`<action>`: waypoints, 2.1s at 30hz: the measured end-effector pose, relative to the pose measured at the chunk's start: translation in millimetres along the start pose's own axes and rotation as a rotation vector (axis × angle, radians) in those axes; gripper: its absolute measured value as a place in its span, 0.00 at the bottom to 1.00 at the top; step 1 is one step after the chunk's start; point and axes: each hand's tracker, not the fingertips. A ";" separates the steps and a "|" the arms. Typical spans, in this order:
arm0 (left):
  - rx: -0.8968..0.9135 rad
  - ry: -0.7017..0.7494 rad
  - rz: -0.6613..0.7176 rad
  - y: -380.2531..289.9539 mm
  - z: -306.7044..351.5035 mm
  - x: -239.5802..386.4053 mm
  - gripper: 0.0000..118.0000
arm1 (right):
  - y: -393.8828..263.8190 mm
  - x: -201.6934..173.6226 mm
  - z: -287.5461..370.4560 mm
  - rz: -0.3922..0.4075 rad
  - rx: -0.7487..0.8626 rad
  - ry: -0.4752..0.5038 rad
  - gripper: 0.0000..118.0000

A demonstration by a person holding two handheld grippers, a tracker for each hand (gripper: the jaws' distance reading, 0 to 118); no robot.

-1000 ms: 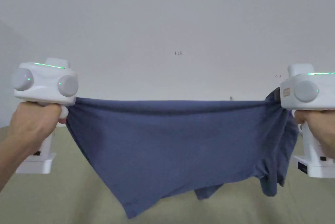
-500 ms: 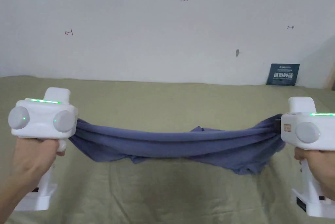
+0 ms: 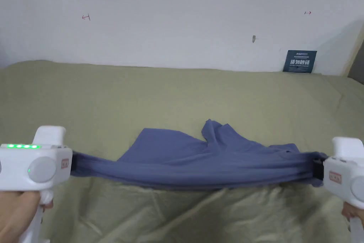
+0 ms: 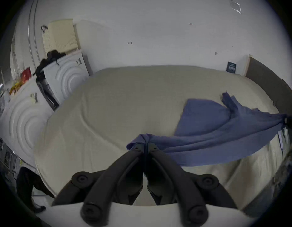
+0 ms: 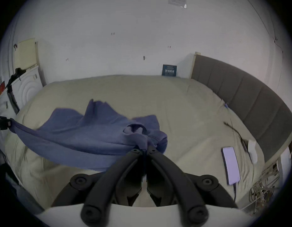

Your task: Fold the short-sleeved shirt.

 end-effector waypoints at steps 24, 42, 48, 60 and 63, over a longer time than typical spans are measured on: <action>-0.102 -0.116 0.078 -90.2 7.1 -13.5 0.92 | -97.0 1.0 14.3 -0.041 -0.168 -0.006 0.90; -0.167 -0.139 0.177 -114.7 7.8 -51.9 0.00 | -109.0 -109.8 65.1 0.024 -0.042 0.218 0.00; -0.219 -0.138 0.130 -92.7 -18.9 -43.1 1.00 | -110.1 -115.7 62.2 0.040 -0.062 0.233 0.00; -0.291 -0.154 0.034 -103.5 -50.2 -12.2 0.04 | -88.0 -106.4 36.1 0.063 -0.081 0.230 0.00; -0.280 -0.163 0.064 -101.0 -46.8 -18.1 0.04 | -58.7 -97.5 10.7 0.068 -0.080 0.216 0.00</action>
